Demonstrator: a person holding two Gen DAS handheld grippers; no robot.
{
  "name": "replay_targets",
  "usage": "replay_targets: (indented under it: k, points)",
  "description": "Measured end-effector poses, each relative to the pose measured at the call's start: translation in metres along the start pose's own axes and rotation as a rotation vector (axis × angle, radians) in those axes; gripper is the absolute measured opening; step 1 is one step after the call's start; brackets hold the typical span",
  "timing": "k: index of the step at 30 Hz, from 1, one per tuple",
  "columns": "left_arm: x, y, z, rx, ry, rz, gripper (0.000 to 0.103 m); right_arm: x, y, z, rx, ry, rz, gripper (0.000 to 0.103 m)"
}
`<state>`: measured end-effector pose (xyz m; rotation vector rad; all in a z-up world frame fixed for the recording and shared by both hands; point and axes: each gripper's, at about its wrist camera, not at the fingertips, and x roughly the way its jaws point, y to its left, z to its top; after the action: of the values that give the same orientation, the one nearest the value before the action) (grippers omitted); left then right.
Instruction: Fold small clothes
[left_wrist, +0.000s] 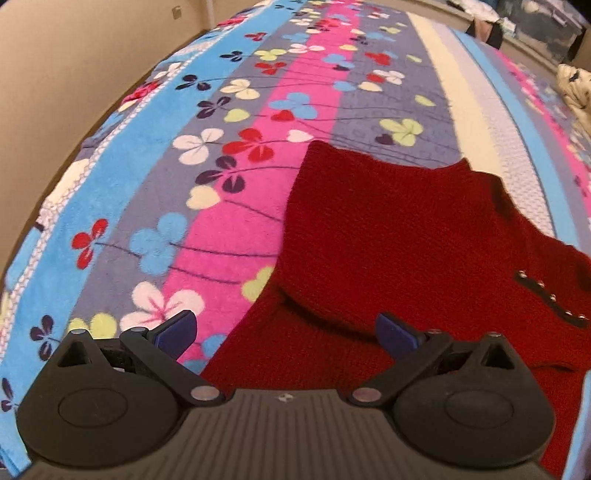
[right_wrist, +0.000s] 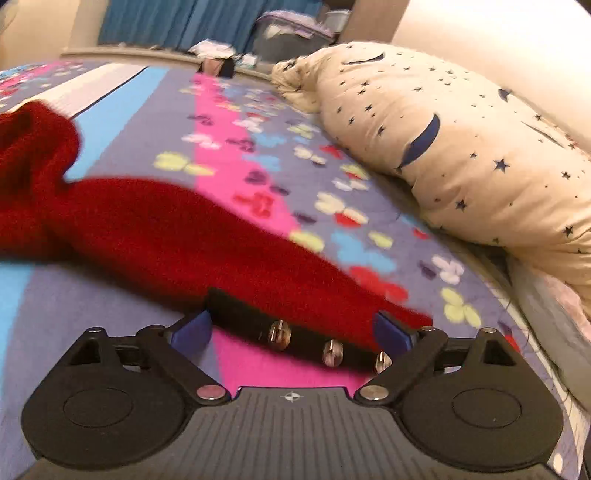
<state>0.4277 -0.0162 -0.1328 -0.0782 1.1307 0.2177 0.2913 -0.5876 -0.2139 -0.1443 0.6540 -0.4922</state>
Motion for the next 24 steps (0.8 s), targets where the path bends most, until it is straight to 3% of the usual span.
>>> replay_targets:
  k: [1, 2, 5, 7, 9, 10, 13, 14, 16, 17, 18, 19, 21, 24]
  points:
    - [0.0, 0.0, 0.001, -0.003, 0.002, 0.003, 0.103, 0.005, -0.003, 0.006, 0.018, 0.034, 0.047, 0.019]
    - [-0.001, 0.001, 0.002, -0.005, 0.003, 0.0, 0.103, 0.008, -0.008, 0.016, 0.038, 0.091, 0.071, 0.019]
    - [-0.003, 0.005, 0.007, -0.007, -0.008, -0.004, 0.103, -0.023, -0.035, 0.05, 0.158, 0.137, 0.153, 0.015]
    - [0.005, 0.007, 0.008, -0.03, 0.037, -0.011, 0.103, -0.046, -0.068, 0.074, 0.297, 0.195, 0.246, 0.015]
    - [0.015, 0.006, 0.005, -0.047, 0.08, -0.032, 0.103, -0.069, -0.098, 0.097, 0.367, 0.181, 0.274, 0.01]
    - [0.018, 0.004, 0.003, -0.049, 0.095, -0.032, 0.103, -0.078, -0.108, 0.107, 0.369, 0.157, 0.26, 0.004]
    - [0.021, -0.003, -0.005, -0.047, 0.118, -0.046, 0.103, -0.073, -0.129, 0.134, 0.359, 0.118, 0.133, 0.004]
    - [0.021, -0.005, -0.007, -0.044, 0.124, -0.049, 0.103, -0.058, -0.135, 0.138, 0.374, 0.109, 0.046, 0.004]
    - [0.018, -0.007, -0.01, -0.038, 0.125, -0.051, 0.103, -0.03, -0.139, 0.134, 0.391, 0.137, -0.105, 0.009]
    - [0.015, -0.008, -0.01, -0.034, 0.118, -0.057, 0.103, -0.022, -0.141, 0.126, 0.424, 0.157, -0.117, 0.009]
    - [0.011, -0.008, -0.011, -0.025, 0.108, -0.061, 0.103, -0.022, -0.144, 0.113, 0.49, 0.159, -0.072, 0.012]
    - [0.009, -0.008, -0.011, -0.016, 0.101, -0.061, 0.103, -0.026, -0.147, 0.099, 0.548, 0.155, -0.002, 0.032]
    - [0.01, -0.008, -0.01, -0.004, 0.095, -0.052, 0.103, -0.044, -0.141, 0.059, 0.597, 0.159, 0.096, 0.06]
    - [0.016, -0.01, -0.009, -0.007, 0.115, -0.044, 0.103, -0.075, -0.114, 0.002, 0.457, 0.177, 0.164, 0.067]
